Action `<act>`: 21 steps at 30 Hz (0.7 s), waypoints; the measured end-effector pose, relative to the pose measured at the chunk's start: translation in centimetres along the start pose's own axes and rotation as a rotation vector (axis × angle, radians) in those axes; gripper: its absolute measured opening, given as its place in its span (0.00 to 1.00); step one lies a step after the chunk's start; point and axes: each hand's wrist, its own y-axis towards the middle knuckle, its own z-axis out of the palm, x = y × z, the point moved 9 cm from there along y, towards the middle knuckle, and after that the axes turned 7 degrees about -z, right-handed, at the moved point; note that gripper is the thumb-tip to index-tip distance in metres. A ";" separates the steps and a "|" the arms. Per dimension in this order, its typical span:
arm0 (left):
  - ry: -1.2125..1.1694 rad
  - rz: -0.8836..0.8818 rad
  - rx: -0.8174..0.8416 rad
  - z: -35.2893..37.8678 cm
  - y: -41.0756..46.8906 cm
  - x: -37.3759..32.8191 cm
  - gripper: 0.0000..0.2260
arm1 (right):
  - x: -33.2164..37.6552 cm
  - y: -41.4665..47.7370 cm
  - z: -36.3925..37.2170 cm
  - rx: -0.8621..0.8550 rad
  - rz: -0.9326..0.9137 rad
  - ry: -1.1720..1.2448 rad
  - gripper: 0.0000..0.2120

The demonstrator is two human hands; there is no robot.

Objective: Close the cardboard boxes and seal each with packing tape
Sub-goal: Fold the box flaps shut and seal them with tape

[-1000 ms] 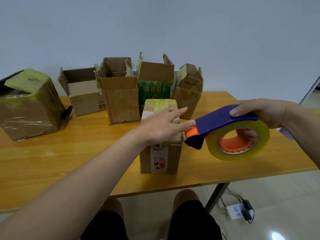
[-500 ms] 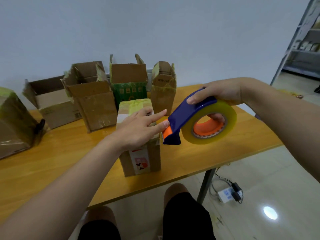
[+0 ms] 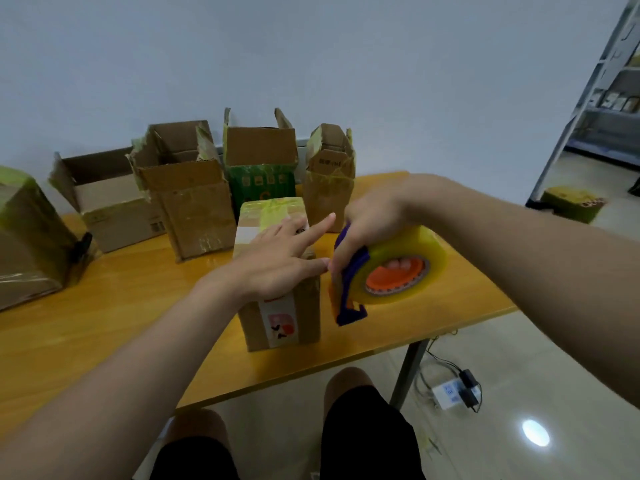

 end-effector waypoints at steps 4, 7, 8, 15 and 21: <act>-0.366 -0.025 -0.267 -2.5 -0.3 1.3 0.16 | -1.0 -0.9 -1.7 -0.157 -0.025 0.085 0.26; -0.607 -0.031 -0.580 -5.1 -1.8 2.8 0.14 | -1.8 -2.8 -5.4 -0.444 0.010 0.053 0.31; -0.610 -0.015 -0.633 -5.5 -2.3 3.1 0.16 | -1.8 -3.5 -6.6 -0.574 0.021 0.053 0.32; -0.178 0.113 -0.466 -4.8 -3.3 1.7 0.13 | 1.4 -1.9 -6.7 -1.120 -0.284 0.696 0.24; -0.312 0.247 -0.352 -3.5 -4.7 3.2 0.11 | 4.4 2.9 -4.4 -1.174 -0.546 0.949 0.16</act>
